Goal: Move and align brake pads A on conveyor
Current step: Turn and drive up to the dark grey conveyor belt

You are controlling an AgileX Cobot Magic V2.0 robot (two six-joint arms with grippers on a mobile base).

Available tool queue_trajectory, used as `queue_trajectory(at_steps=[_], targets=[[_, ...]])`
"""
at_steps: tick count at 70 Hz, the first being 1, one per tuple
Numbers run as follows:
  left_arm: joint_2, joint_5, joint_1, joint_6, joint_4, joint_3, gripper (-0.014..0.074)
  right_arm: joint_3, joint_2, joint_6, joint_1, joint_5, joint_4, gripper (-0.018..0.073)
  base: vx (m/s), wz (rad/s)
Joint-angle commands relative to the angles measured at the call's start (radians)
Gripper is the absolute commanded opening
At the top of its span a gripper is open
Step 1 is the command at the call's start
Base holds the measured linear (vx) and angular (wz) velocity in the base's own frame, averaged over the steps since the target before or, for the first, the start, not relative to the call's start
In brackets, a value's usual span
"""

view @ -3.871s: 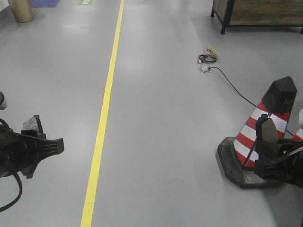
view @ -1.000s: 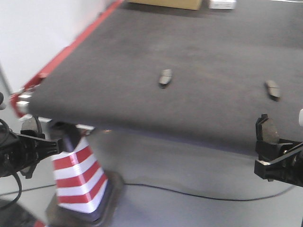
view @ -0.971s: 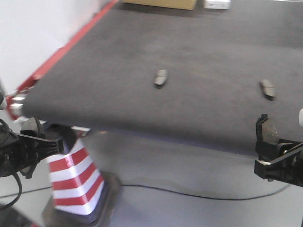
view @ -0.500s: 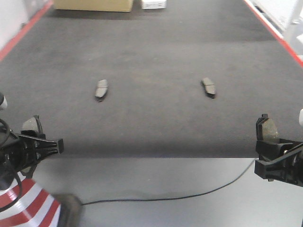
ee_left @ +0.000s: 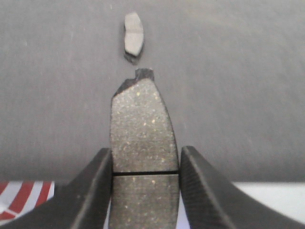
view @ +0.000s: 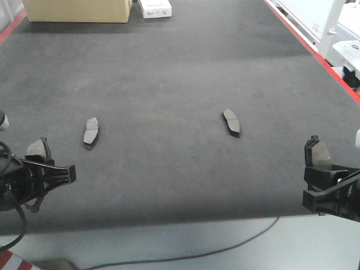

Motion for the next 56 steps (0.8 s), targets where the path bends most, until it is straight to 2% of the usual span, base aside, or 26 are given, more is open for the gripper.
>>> queue_trajectory(at_steps=[1,56], targets=[[-0.014,-0.029,-0.006,-0.006,0.051,-0.026,0.0216,-0.031,-0.005,-0.003,-0.004,-0.09,-0.017,0.0036,0.25,0.09],[-0.014,-0.029,-0.006,-0.006,0.051,-0.026,0.0216,-0.031,-0.005,-0.003,-0.004,-0.09,-0.017,0.0036,0.22,0.09]])
